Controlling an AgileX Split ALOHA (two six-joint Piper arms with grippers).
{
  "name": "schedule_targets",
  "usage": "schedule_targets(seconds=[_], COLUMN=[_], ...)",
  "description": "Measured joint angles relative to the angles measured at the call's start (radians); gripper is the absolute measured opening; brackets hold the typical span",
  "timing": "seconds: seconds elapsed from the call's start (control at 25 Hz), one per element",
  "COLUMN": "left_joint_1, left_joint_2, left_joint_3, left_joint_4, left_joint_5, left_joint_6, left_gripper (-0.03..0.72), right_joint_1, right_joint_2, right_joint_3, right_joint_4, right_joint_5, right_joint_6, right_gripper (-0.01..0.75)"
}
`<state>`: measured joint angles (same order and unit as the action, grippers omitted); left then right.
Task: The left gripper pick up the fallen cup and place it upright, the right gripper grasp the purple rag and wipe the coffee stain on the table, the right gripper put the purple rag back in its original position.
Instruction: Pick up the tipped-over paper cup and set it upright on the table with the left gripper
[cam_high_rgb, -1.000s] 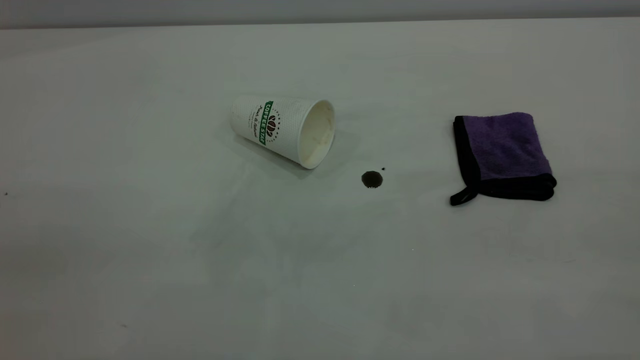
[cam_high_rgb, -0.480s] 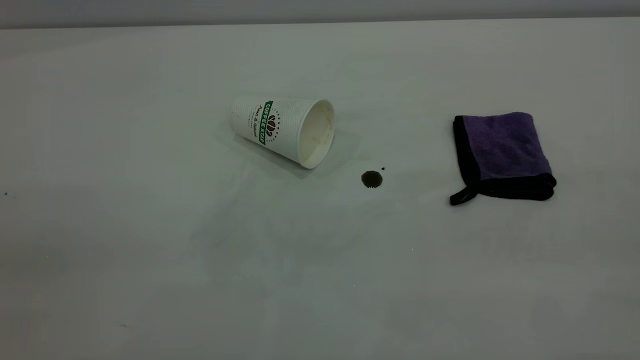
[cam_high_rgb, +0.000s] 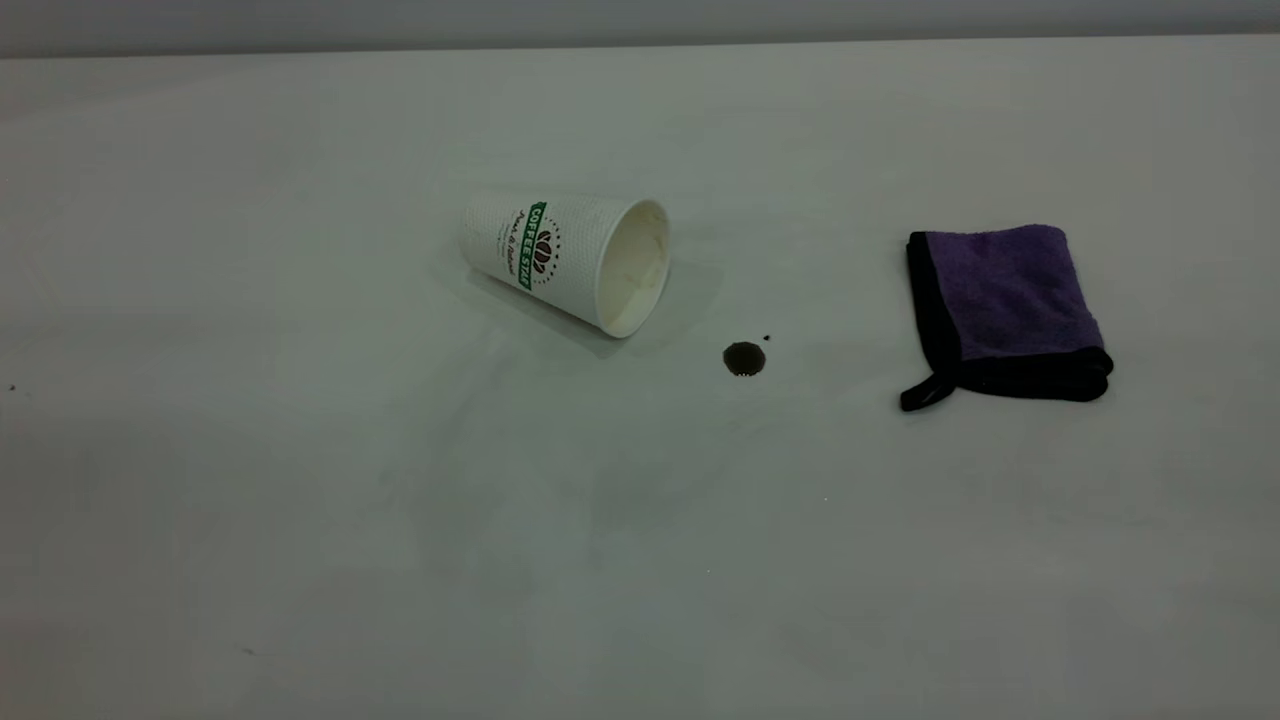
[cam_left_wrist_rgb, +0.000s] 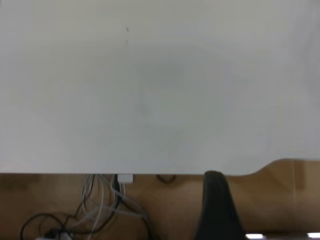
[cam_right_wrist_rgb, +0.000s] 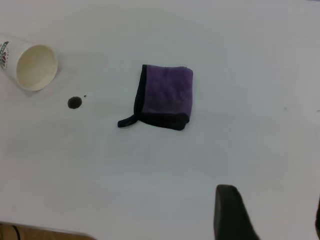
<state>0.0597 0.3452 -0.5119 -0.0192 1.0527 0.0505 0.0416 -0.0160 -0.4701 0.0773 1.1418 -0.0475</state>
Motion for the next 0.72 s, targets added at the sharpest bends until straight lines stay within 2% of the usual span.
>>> schedule_targets(seconds=[0.24, 0.4, 0.56, 0.72], left_joint_1=[0.000, -0.020, -0.119, -0.268], left_joint_2=[0.357, 0.614, 0.851, 1.070], left_joint_3=[-0.080, -0.170, -0.278, -0.385], left_joint_4=[-0.049, -0.052, -0.047, -0.002], left_joint_5=[-0.230, -0.333, -0.382, -0.447], left_joint_6=[0.085, 0.106, 0.084, 0.014], left_gripper=[0.577, 0.577, 0.577, 0.577], right_joint_1=[0.000, 0.000, 0.000, 0.000], right_joint_2=[0.000, 0.000, 0.000, 0.000], right_joint_3=[0.000, 0.000, 0.000, 0.000], right_joint_4=[0.000, 0.000, 0.001, 0.001], right_joint_5=[0.000, 0.000, 0.000, 0.000], right_joint_6=[0.000, 0.000, 0.000, 0.000], right_gripper=[0.440, 0.440, 0.440, 0.440])
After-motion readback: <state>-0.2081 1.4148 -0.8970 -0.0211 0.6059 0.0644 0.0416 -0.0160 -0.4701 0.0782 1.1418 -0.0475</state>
